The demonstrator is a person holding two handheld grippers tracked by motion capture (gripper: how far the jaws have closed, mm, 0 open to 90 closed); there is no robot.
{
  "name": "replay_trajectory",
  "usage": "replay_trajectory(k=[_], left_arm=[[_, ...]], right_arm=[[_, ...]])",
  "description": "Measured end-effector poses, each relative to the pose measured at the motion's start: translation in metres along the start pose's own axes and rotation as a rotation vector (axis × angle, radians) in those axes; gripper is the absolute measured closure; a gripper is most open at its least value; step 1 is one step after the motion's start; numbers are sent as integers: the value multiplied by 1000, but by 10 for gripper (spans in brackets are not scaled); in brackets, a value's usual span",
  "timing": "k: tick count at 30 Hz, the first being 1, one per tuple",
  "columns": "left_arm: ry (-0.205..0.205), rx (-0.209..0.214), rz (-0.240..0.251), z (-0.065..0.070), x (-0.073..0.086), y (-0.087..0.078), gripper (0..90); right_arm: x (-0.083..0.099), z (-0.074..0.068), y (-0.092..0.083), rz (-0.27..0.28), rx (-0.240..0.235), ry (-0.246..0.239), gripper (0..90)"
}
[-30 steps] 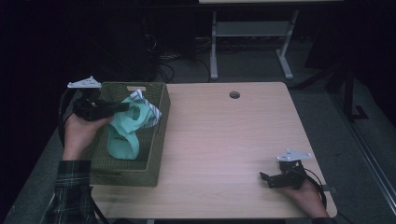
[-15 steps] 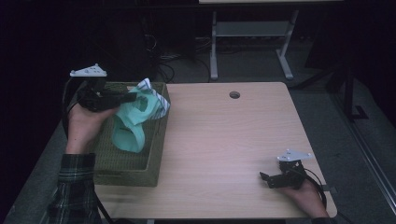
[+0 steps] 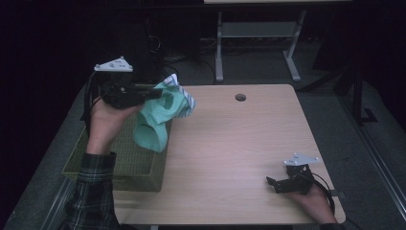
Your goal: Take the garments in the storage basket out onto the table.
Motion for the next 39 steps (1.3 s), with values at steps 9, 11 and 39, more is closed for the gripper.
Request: replay_trajectory(k=[9,11,39], left_arm=[[35,64,-16,30,-6,31,841],[38,77,-17,37,-6,38,841],[45,178,-69,103,22,116,844]], right_arm=[[0,0,0,0,0,0,19],[0,0,0,0,0,0,19],[0,0,0,0,-1,3,19]])
Point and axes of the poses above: each handheld gripper's, and its own axes: y roughly forward along the jaws, x roughly out of its underside, z roughly to its right, the point moved 9 cm from there along y, roughly forward along the jaws, and after that the axes turned 9 degrees about -x, right-handed, at the moved point
